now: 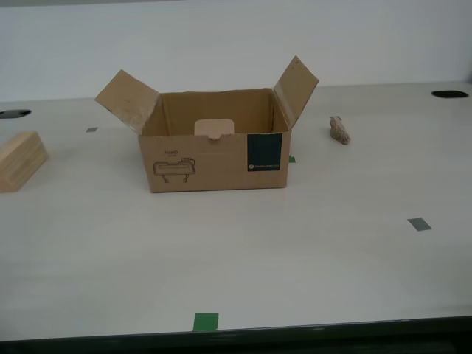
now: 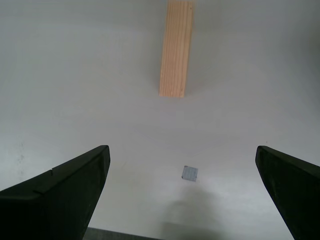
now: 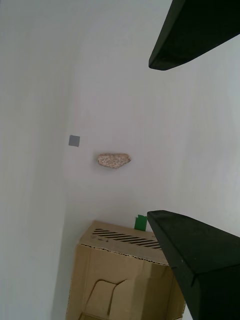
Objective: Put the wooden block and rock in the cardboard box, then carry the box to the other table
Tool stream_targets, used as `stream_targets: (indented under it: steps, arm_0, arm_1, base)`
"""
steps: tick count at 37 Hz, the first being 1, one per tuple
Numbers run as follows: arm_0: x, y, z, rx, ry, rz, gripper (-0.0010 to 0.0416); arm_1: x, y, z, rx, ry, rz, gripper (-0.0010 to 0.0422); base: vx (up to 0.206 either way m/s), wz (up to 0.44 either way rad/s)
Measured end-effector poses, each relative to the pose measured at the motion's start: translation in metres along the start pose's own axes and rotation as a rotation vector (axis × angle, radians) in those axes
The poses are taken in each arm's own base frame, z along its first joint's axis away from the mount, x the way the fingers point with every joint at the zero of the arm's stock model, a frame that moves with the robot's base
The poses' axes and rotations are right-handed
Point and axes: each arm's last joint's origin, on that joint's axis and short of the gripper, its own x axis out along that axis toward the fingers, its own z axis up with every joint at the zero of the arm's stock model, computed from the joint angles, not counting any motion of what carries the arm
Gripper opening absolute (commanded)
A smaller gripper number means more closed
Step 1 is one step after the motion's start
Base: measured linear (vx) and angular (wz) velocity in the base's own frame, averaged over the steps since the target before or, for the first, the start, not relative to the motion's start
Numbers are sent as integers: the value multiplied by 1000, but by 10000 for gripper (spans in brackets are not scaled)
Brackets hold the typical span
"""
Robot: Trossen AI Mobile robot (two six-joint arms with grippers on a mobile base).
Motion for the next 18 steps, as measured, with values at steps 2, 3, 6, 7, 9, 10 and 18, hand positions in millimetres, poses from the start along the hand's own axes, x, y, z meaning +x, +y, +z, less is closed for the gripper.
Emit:
stream_targets:
  steps: [2, 3, 6, 7, 9, 10, 18]
  arm_0:
    - [0, 0, 0, 0, -1, 0, 387]
    - [0, 0, 0, 0, -1, 0, 387]
    - [0, 0, 0, 0, -1, 0, 387]
    - [0, 0, 0, 0, -1, 0, 388]
    - [0, 0, 0, 0, 0, 0, 388]
    - [0, 0, 0, 0, 0, 0, 388]
    - [0, 0, -1, 6, 10, 1, 388]
  arm_1:
    - [7, -1, -1, 9, -2, 0, 400]
    - [10, -1, -2, 17, -3, 0, 400]
    - [16, -1, -2, 25, -14, 2, 400]
    - [17, -1, -2, 25, -20, 3, 400]
    - [18, -1, -1, 27, -27, 4, 400]
    - [18, -1, -1, 29, -32, 5, 400]
    - [18, -1, -1, 33, -34, 5, 400]
  base:
    - [0, 0]
    - [0, 0]
    - [0, 0]
    - [0, 0]
    - [0, 0]
    - [0, 0]
    - [0, 0]
